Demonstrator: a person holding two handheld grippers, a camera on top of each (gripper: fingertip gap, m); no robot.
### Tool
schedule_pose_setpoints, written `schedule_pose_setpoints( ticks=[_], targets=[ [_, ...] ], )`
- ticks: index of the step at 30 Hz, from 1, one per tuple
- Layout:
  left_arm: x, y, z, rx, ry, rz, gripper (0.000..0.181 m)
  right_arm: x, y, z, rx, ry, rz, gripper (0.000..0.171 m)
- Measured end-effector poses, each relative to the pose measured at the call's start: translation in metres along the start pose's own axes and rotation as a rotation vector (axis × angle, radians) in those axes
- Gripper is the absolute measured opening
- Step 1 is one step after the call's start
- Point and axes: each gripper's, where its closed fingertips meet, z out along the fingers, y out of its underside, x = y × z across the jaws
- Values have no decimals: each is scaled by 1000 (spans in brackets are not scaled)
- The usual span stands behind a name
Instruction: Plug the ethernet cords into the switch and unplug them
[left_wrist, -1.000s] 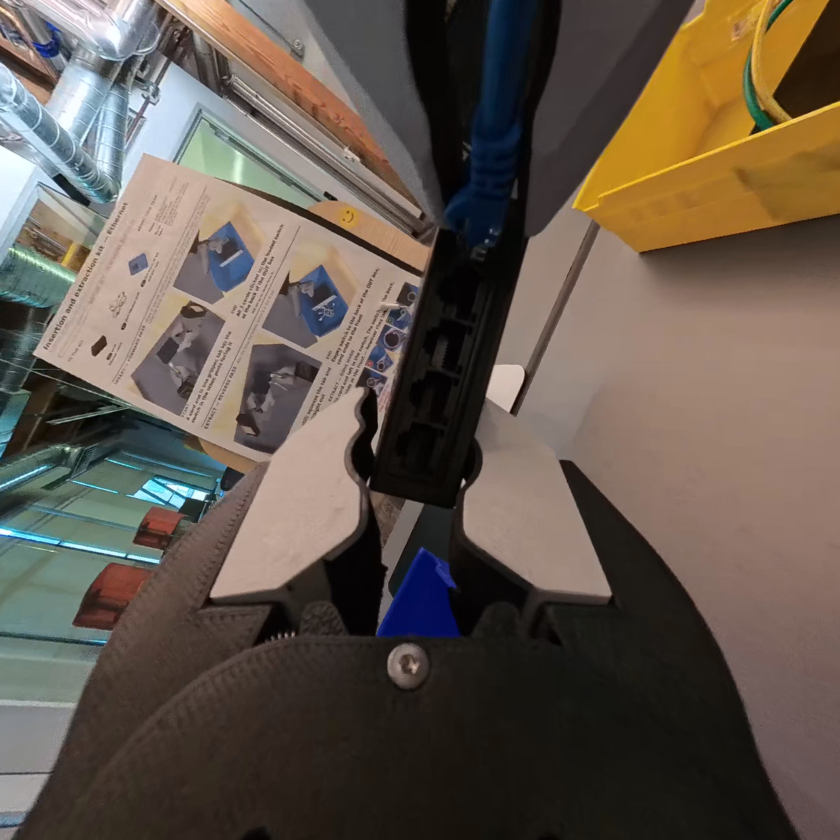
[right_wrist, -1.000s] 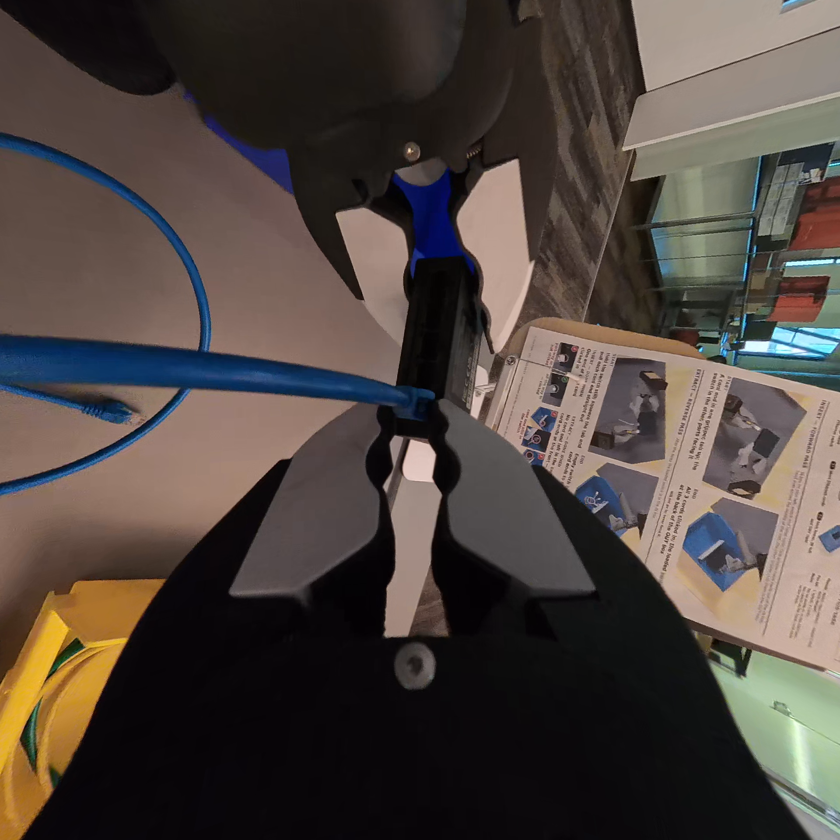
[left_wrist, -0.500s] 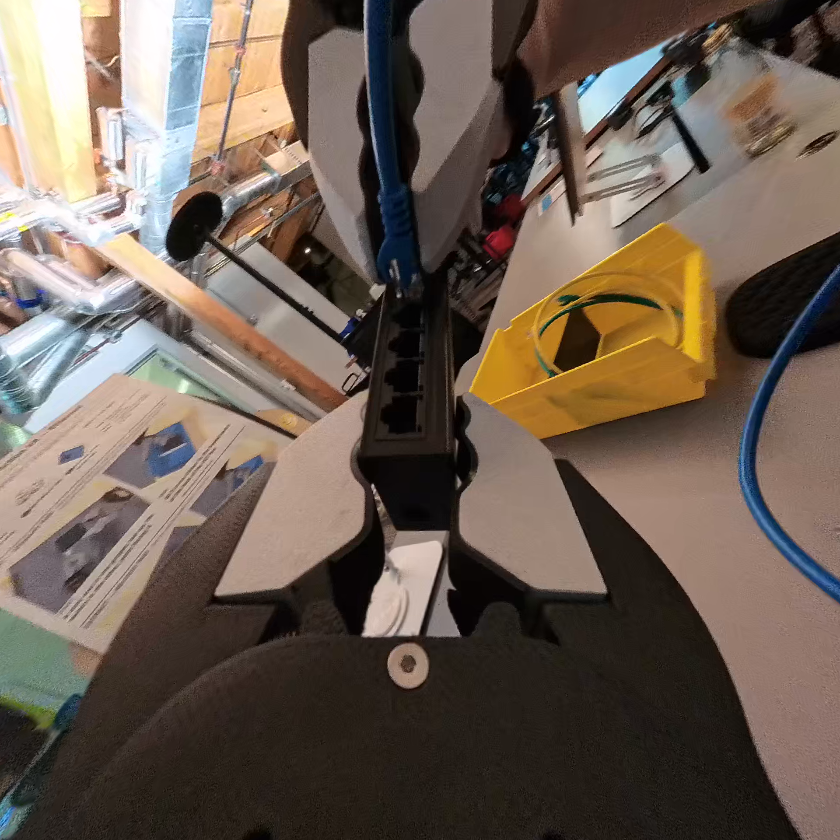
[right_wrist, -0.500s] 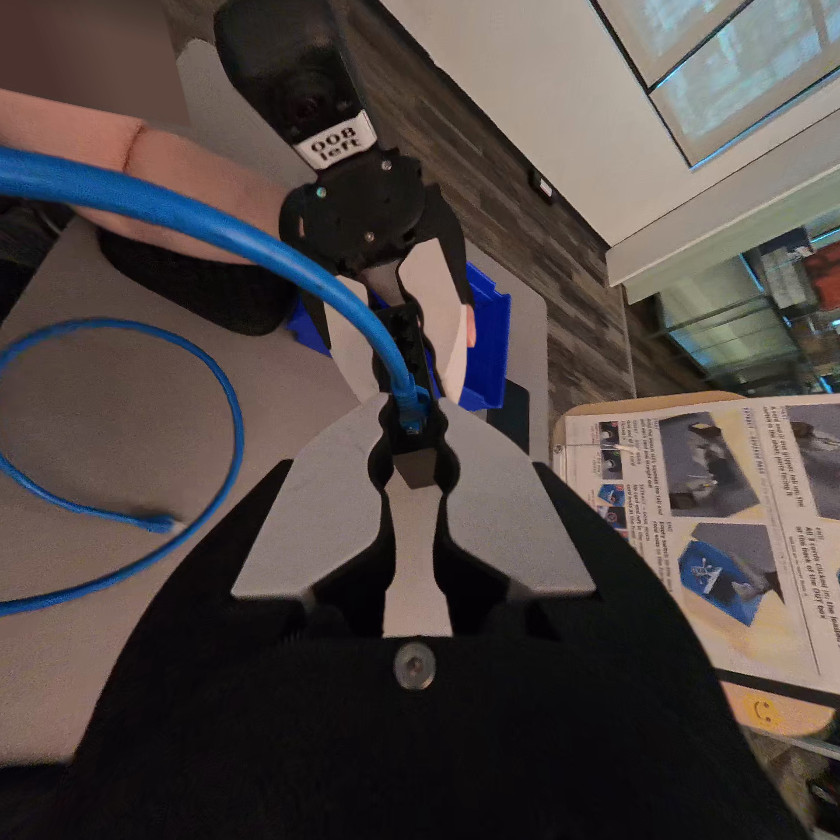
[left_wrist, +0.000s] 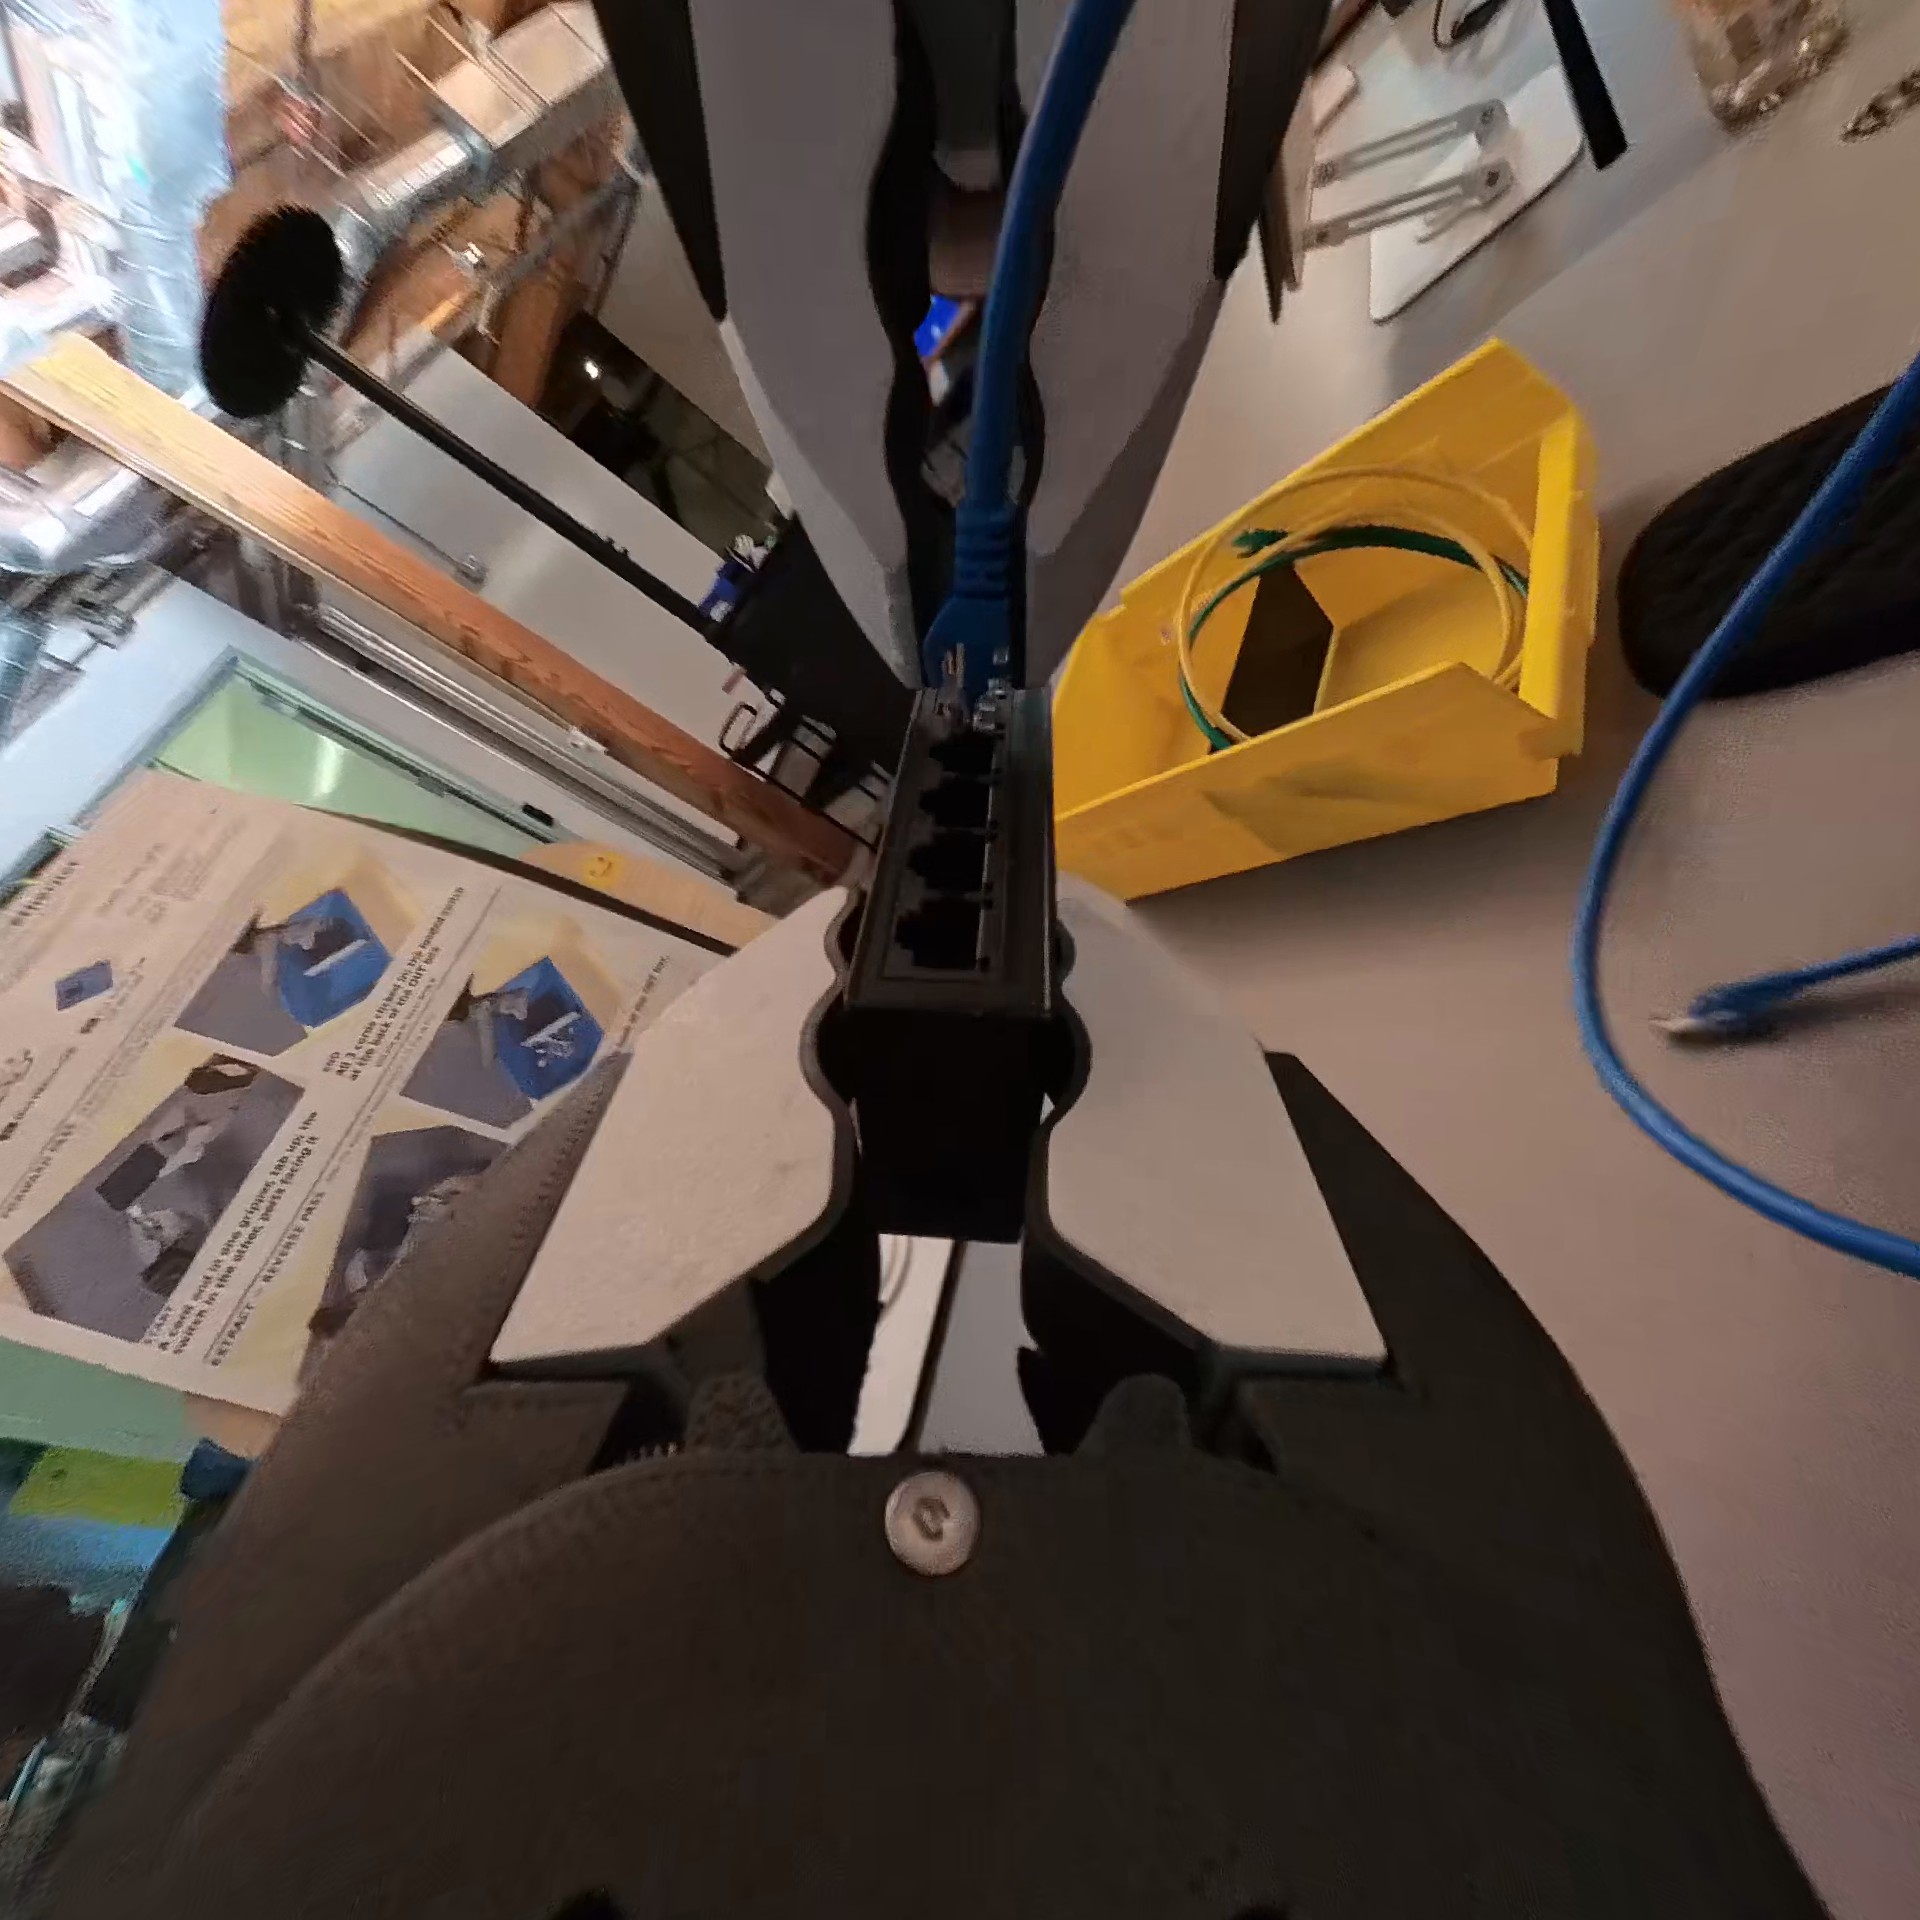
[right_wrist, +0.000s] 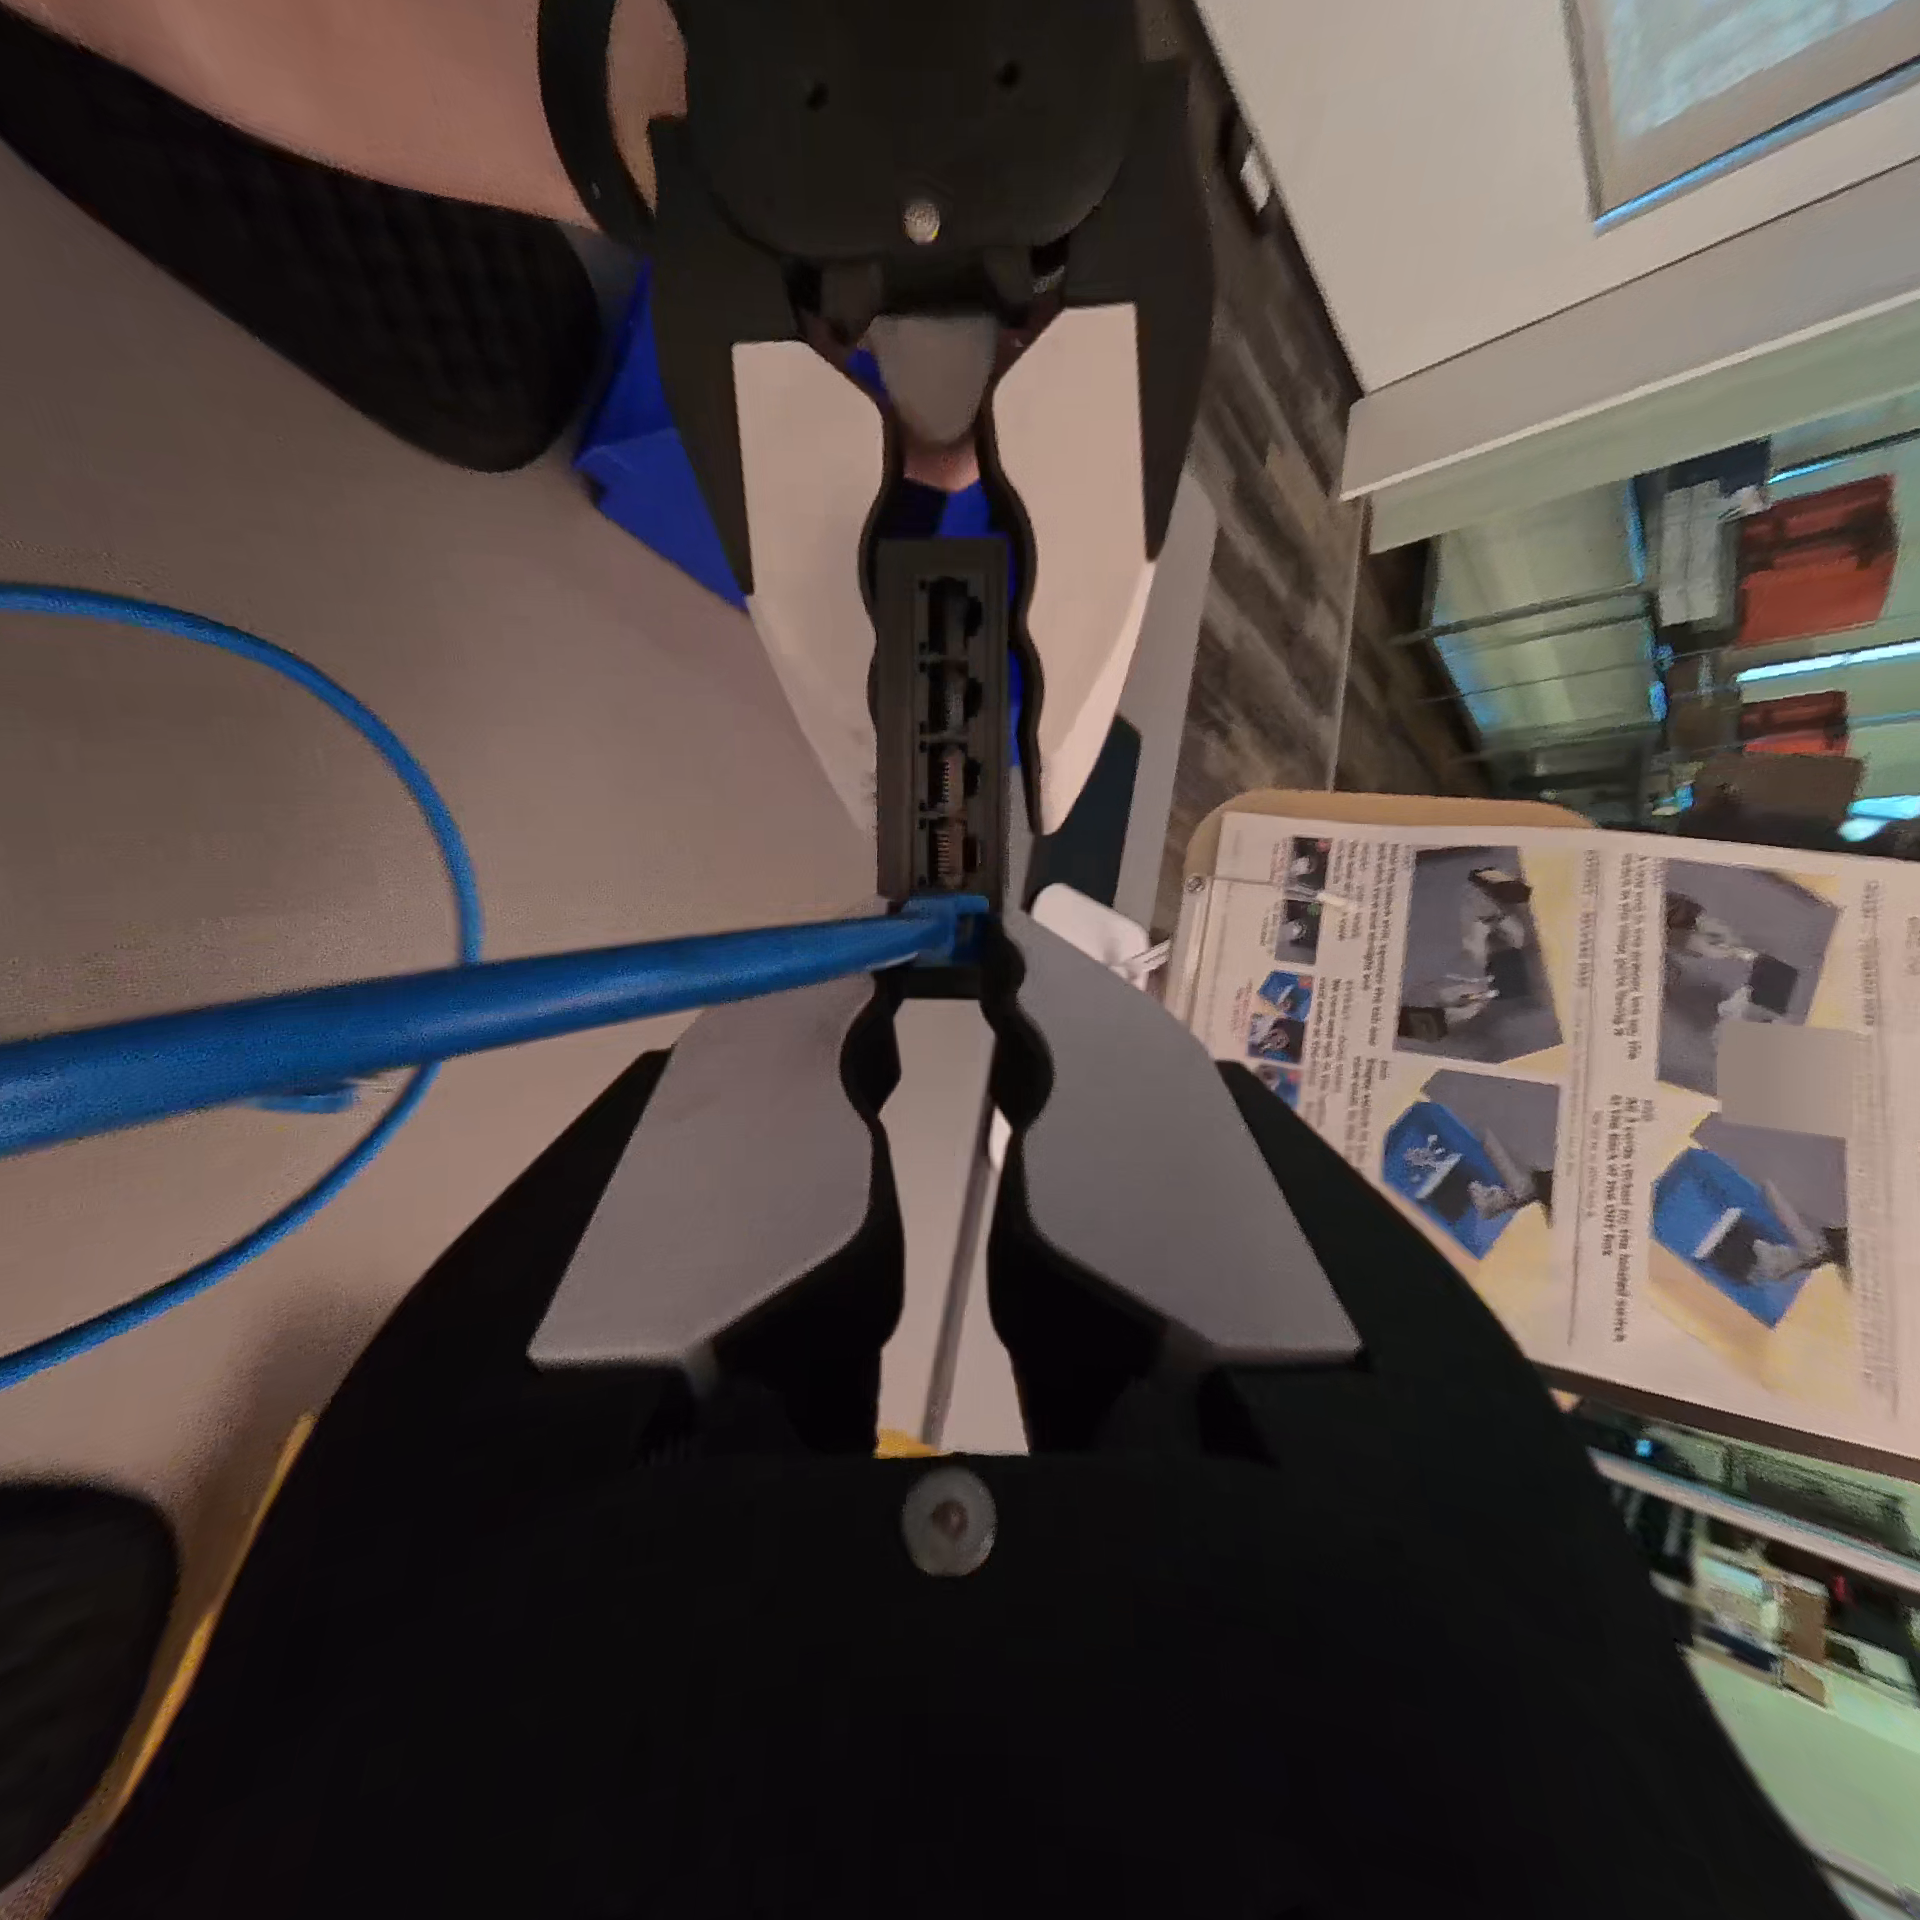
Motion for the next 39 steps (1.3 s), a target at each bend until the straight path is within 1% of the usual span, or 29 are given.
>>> schedule_pose_setpoints(
  ticks=[2,4,6,12,14,16,22,26,27,28,29,30,31,32,35,38,39],
  targets=[
    [-2,-1,3,-13,-19,-3,30,1,3,-3,13,-38,51,13],
    [-4,-1,6,-34,-63,40,30,2,5,-5,19,-82,94,14],
    [-1,4,10,-78,-48,48,30,-3,13,-1,-15,-134,114,14],
    [8,23,21,-164,-10,83,30,-12,32,10,-46,-271,212,16],
    [11,32,26,-198,1,87,30,-15,39,15,-68,-283,212,17],
    [12,36,29,-208,6,70,30,-15,43,17,-49,-288,251,17],
    [11,36,29,-208,7,46,31,-13,40,13,33,-256,301,16],
    [18,44,33,-268,40,28,31,-18,42,14,26,-248,289,16],
    [17,41,34,-258,31,8,31,-16,42,12,26,-226,263,15],
    [12,36,32,-224,6,-39,31,-8,38,9,45,-160,218,15],
    [7,30,30,-176,-9,-111,31,-2,31,5,71,-99,168,14],
    [6,23,27,-121,12,-195,32,1,25,0,66,-51,112,13],
    [4,18,25,-67,31,-282,32,5,22,-3,33,11,17,13],
    [2,15,24,-27,41,-359,37,8,20,-6,-6,75,-78,14],
    [6,3,20,82,156,-538,59,7,17,-9,-121,183,-315,13],
    [10,-6,11,167,293,-697,83,3,21,-7,-203,252,-472,13],
    [9,-7,9,187,319,-748,87,0,20,-6,-215,271,-525,13]
  ],
)
